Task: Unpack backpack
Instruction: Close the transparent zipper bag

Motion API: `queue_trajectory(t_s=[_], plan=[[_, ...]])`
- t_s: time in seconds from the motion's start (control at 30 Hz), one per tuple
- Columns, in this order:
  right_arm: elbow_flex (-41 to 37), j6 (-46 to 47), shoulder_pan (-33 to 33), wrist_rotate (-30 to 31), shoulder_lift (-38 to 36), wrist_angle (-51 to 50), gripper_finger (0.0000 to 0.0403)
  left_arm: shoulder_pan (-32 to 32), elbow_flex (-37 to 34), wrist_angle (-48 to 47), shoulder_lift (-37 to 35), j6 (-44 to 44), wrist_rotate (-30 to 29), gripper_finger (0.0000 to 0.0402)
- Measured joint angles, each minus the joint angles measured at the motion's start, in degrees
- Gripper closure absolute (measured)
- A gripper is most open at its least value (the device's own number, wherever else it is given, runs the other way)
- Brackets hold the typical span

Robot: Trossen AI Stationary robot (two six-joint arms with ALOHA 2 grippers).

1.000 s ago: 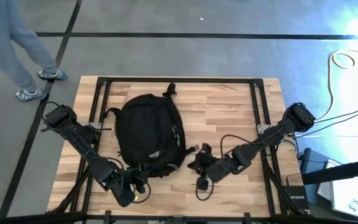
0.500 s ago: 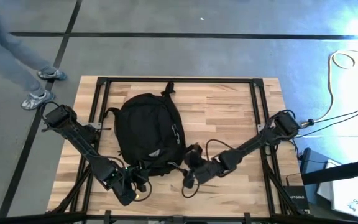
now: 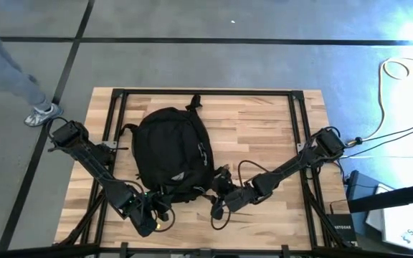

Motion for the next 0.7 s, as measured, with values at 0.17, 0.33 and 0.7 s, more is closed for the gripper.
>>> queue_trajectory(t_s=[0.17, 0.33, 0.7], plan=[[0.00, 0.44, -0.47, -0.06, 0.00, 0.36, 0.0361, 0.00, 0.00, 0.00, 0.00, -0.05, -0.02, 0.0401], [0.00, -1.34, -0.80, -1.96, 0.00, 2.30, 0.0395, -0.02, 0.00, -0.10, 0.00, -0.15, -0.17, 0.0401], [0.00, 1.00, -0.73, -0.85, -2.29, -7.23, 0.0402, 0.02, -0.02, -0.08, 0.02, 0.12, 0.04, 0.0400]])
